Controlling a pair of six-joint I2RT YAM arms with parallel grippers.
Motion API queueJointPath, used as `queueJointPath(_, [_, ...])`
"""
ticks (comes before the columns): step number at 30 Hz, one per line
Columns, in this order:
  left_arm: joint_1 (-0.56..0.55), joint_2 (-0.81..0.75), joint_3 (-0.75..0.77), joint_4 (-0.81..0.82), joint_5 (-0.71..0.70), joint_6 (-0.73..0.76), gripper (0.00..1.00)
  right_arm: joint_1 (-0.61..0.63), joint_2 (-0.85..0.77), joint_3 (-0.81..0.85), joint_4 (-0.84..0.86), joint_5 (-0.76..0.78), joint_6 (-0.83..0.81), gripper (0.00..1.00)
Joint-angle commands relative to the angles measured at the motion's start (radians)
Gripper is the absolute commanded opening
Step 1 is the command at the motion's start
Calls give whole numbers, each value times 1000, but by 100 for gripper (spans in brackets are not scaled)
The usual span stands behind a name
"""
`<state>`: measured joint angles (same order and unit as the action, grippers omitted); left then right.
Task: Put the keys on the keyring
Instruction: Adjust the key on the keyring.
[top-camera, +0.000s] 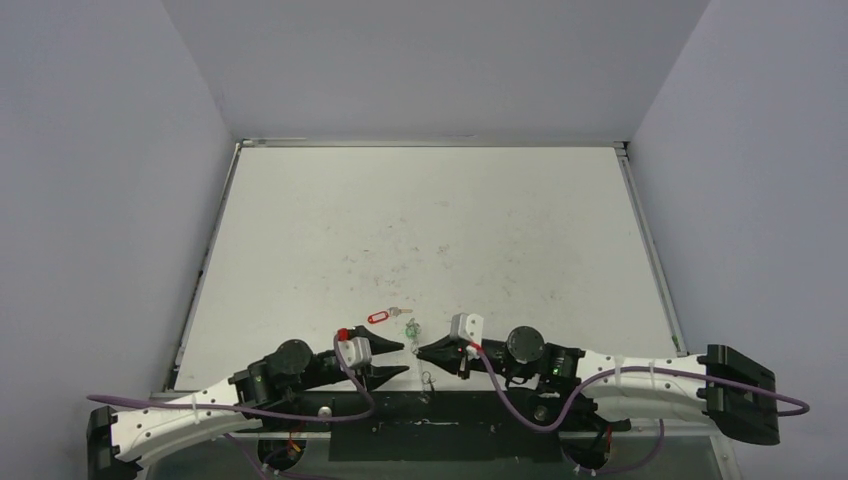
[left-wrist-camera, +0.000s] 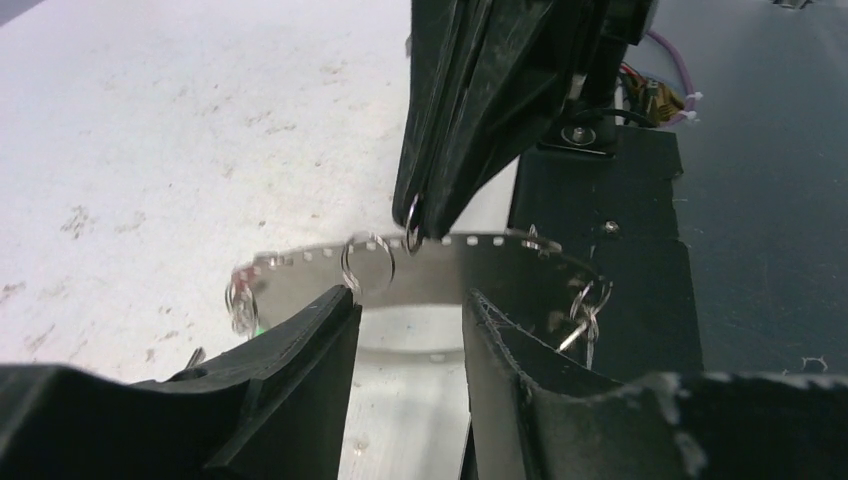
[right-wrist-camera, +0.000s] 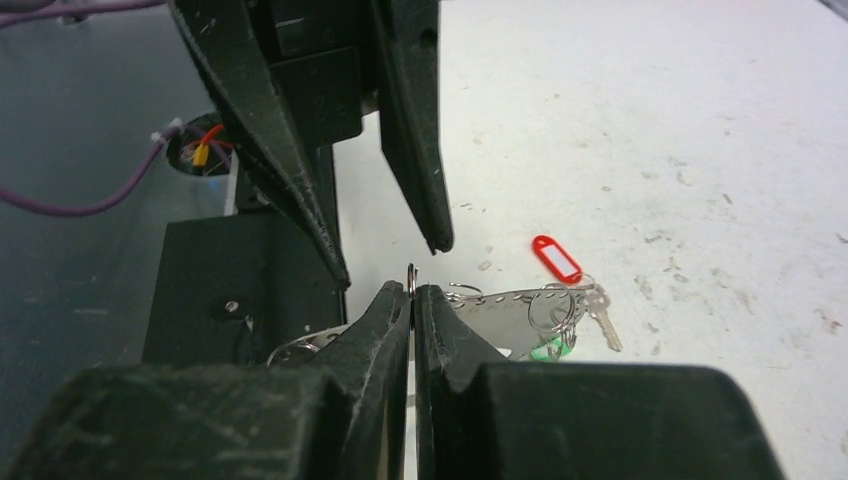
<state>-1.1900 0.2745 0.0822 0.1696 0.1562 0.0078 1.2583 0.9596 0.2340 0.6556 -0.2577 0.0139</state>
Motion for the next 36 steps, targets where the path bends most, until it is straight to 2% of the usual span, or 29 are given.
queueJointPath(1, [0,-34,89,-108,-139,-99,43,-54,-94,88,-137,88,69,0])
queueJointPath(5, [0,-36,130,-229,-238,-191,57,-168,-112,117,-233,81,244,0])
queueJointPath(9, [1,-7,157,-295,-292,-255,64,-245,-90,135,-258,25,323,0])
queueJointPath(12, [1,41,174,-313,-314,-283,68,-277,-59,156,-271,-35,335,0])
queueJointPath(17, [14,135,203,-330,-321,-301,71,-289,-47,138,-241,-115,266,0])
queueJointPath(22, [80,177,197,-256,-177,-270,70,-290,-88,70,-135,-178,179,0])
queueJointPath(28, [194,176,148,2,122,-159,65,-290,-91,61,-137,-297,76,0])
queueJointPath(32, [201,181,126,121,214,-22,59,-288,-80,63,-137,-359,32,0])
queueJointPath(36, [201,216,108,206,203,-13,56,-287,-75,67,-123,-370,20,0])
